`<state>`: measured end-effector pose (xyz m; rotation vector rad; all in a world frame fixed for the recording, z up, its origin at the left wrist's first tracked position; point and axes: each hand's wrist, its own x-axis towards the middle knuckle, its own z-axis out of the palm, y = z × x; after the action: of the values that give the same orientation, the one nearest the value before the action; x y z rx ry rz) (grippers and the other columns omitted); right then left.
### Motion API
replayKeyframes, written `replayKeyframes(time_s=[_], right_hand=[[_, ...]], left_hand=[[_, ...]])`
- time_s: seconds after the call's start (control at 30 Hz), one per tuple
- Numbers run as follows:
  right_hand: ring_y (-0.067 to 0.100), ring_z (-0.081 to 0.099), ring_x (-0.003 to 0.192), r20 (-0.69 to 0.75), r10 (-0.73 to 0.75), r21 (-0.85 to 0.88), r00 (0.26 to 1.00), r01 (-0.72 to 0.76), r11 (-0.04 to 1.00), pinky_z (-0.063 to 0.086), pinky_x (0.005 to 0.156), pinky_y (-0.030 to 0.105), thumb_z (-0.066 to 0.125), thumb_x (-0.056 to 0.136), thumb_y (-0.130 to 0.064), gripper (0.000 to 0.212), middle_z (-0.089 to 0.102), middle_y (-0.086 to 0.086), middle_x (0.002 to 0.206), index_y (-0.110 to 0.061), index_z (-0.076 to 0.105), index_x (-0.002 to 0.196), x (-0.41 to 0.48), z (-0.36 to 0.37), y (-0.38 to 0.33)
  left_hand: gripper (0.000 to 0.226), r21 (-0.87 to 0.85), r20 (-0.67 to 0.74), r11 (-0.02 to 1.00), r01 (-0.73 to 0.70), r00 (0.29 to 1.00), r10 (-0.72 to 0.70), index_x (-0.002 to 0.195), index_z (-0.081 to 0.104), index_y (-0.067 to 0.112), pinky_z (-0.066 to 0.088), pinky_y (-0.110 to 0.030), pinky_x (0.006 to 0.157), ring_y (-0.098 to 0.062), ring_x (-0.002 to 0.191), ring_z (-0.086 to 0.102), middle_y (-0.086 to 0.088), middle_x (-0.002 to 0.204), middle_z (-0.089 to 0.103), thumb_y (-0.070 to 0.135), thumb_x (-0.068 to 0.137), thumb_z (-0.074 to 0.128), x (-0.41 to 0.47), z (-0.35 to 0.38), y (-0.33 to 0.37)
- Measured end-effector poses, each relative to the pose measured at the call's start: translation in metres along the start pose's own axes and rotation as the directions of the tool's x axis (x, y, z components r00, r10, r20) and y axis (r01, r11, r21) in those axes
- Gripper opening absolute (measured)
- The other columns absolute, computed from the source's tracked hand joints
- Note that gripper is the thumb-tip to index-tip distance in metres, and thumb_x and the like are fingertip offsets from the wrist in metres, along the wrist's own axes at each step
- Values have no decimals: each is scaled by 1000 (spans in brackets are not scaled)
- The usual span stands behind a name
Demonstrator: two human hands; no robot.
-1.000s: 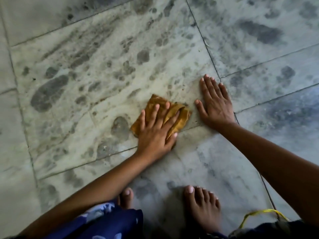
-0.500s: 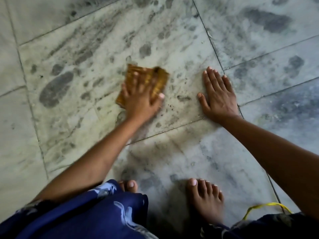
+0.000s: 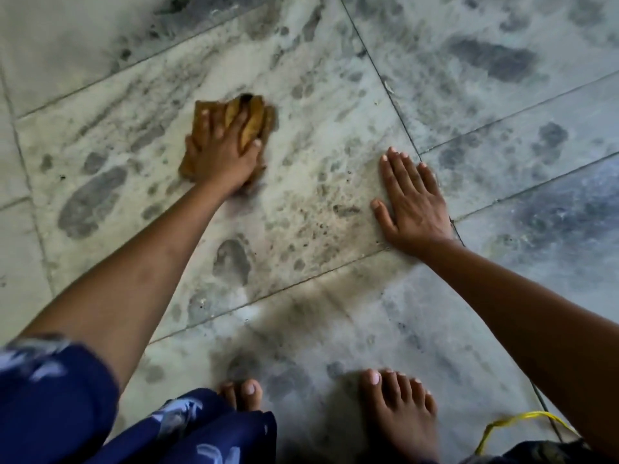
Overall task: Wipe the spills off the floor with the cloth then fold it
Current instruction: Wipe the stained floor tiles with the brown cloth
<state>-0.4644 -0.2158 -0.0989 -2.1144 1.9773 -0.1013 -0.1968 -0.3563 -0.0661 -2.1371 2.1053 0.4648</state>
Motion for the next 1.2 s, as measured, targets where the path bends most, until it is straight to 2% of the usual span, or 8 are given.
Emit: replayKeyframes(time_s=[0.2,0.37,0.53,0.63,0.7,0.8,1.03,1.2], right_hand=[[19,8,145,2,9,-6,1000,-9,1000,0,118,35,20,90,-48,70,11,8,157,-12,11,150,-1,-2,-2],[18,6,145,8,11,-14,1000,-11,1000,1,118,36,19,90,-49,71,10,8,157,-12,10,150,-1,-2,-1],[18,9,144,4,13,-6,1000,-13,1000,-2,117,33,21,91,-48,70,12,8,157,-11,12,150,0,-1,-1],[19,11,144,-2,14,-1,1000,-14,1000,-3,117,33,22,91,-47,70,14,8,157,-11,14,150,0,0,-1],[19,10,144,-7,14,-5,1000,-14,1000,-3,117,33,22,91,-47,69,13,8,157,-11,14,150,0,0,0],[18,9,145,1,12,-17,1000,-12,1000,-3,117,33,22,91,-47,69,12,7,157,-12,13,150,0,0,-1],[13,2,142,2,12,-36,1000,-12,999,-5,117,31,20,92,-49,69,8,5,157,-14,12,150,0,0,0],[18,7,144,5,10,-36,1000,-10,999,-3,116,32,18,91,-49,69,11,7,157,-12,12,150,0,1,-1]], left_hand=[[60,31,54,936,-349,936,348,147,14,42,-9,-56,114,-24,147,-6,3,160,-1,58,92,30,-38,31,80],[60,63,3,848,-526,850,527,145,27,38,6,-57,114,-27,145,16,1,157,20,50,87,36,-142,65,41],[58,108,-67,952,-288,953,296,128,56,20,11,-60,111,-32,142,22,-8,154,29,49,82,39,-127,49,-45],[59,24,-76,996,81,994,-79,143,39,24,3,-58,114,-30,146,5,-5,159,11,48,88,36,-72,23,-66],[59,-43,-56,981,191,980,-193,148,24,33,2,-58,114,-28,146,-4,-1,160,2,49,93,38,-28,8,-54],[64,-96,31,988,123,992,-121,148,15,40,-1,-58,114,-32,145,-13,-1,160,0,58,91,38,16,-7,-10],[62,66,80,914,-400,915,394,145,8,49,-10,-61,111,-28,144,-17,7,159,-11,60,91,36,-48,34,78],[59,66,95,945,-322,944,315,147,20,41,-6,-57,114,-23,146,-11,7,159,-8,58,93,35,-15,17,51]])
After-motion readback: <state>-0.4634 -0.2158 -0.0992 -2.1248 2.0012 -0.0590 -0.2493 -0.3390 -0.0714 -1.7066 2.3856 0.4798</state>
